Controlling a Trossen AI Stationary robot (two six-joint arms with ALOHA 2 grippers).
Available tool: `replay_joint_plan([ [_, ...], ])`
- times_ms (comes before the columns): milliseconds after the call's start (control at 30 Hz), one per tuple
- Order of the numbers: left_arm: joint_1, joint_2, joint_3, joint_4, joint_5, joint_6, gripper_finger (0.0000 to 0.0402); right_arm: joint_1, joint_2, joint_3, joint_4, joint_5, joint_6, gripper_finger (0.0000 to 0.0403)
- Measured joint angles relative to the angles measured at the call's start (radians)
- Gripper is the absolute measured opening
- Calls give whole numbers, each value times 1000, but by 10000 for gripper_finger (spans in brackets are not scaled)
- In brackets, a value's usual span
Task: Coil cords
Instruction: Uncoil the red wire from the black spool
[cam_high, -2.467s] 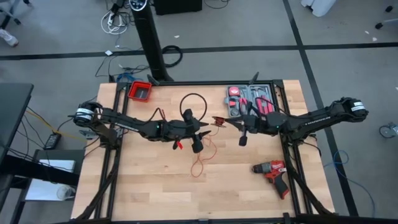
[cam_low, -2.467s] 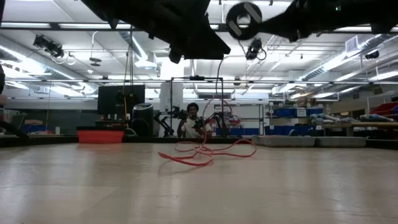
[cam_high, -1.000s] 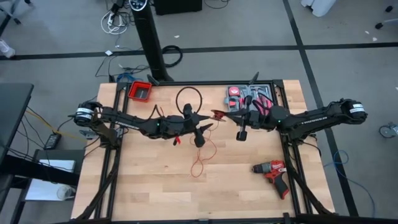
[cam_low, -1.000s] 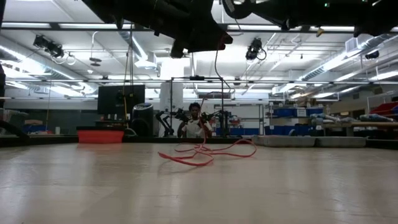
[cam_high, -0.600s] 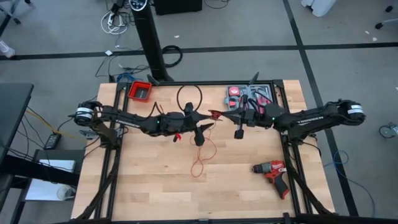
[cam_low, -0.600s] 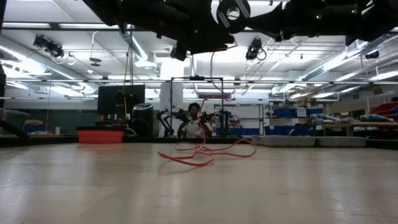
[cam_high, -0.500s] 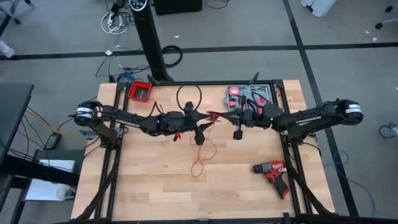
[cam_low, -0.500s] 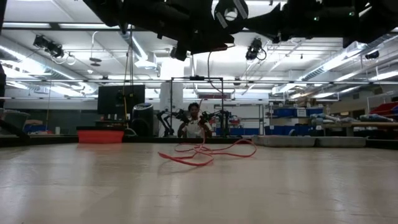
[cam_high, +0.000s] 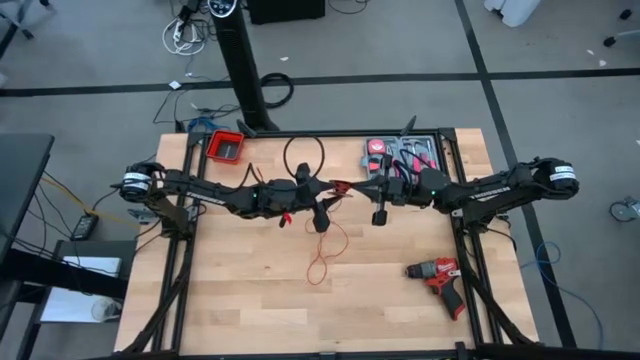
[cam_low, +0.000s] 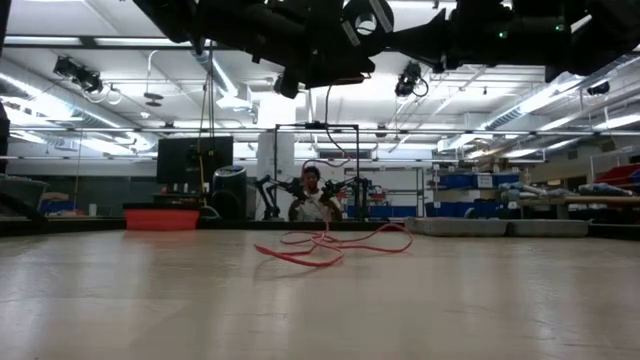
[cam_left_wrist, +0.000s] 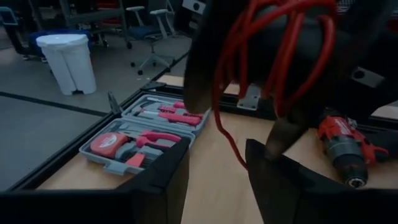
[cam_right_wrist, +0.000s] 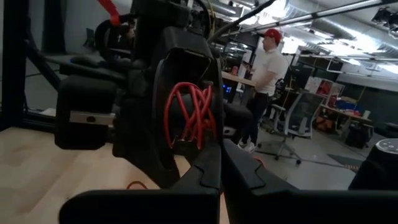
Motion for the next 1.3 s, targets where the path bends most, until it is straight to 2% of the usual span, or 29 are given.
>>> replay_joint_plan([
  [167, 0, 0, 0, -16, -22, 1, 119, 0, 0, 0, 6, -2, 15, 0],
  [333, 0, 0, 0, -77, -49, -6, 21, 0, 0, 0, 6, -8, 18, 0],
  [367, 0, 0, 0, -81, -52, -8, 12, 0, 0, 0, 6, -8, 23, 0],
  [567, 0, -16, 0, -144, -84, 29, 3, 0, 0, 0, -21, -8, 17, 0],
  [767, 0, -106, 0, -285, -138, 29, 1, -3, -7, 0, -76, 4, -34, 0],
  [933, -8, -176, 1, -343, -138, 27, 1, -22, -8, 0, -129, 20, -72, 0],
  [1133, -16, -201, 1, -333, -63, 21, 0, -55, -8, 0, -160, 63, -83, 0],
  [1300, -16, -200, 1, -322, -5, -29, 0, -74, -8, 0, -172, 156, -74, 0],
])
